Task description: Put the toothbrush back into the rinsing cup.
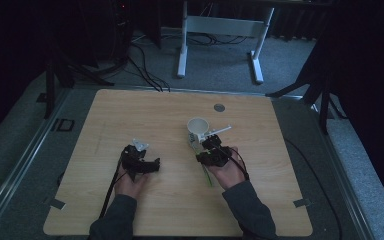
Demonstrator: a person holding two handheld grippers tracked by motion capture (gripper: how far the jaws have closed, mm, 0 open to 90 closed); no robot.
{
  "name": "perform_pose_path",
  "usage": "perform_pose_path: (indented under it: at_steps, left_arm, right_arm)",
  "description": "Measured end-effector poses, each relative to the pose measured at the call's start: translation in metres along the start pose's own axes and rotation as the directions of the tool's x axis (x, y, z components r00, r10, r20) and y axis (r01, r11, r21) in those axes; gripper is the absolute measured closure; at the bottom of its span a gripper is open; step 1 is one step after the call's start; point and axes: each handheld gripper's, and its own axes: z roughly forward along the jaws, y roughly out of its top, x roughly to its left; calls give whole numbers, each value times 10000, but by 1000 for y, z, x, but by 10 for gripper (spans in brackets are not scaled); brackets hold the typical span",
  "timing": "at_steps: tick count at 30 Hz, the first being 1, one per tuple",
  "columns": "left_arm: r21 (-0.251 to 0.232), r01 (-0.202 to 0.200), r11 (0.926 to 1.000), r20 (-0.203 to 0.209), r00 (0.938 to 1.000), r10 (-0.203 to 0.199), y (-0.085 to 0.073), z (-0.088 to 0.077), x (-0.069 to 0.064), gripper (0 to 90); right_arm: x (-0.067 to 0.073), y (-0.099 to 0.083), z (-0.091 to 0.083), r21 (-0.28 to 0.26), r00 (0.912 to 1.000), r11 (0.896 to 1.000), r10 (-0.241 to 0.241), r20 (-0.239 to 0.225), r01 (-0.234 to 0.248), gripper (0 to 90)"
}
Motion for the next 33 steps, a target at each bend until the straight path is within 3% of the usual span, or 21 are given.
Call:
perform_pose_path:
  at_steps: [17, 33]
  left_arm:
    - [30, -2, 10000, 9, 10000, 2, 0, 0, 0, 91]
    - [28, -3, 10000, 6, 10000, 2, 0, 0, 0, 91]
  right_arm:
    - [-7, 0, -12, -1336, 9997, 9909, 195, 144, -175, 802]
    - [-9, 2, -16, -2044, 9995, 9785, 290, 83, -267, 802]
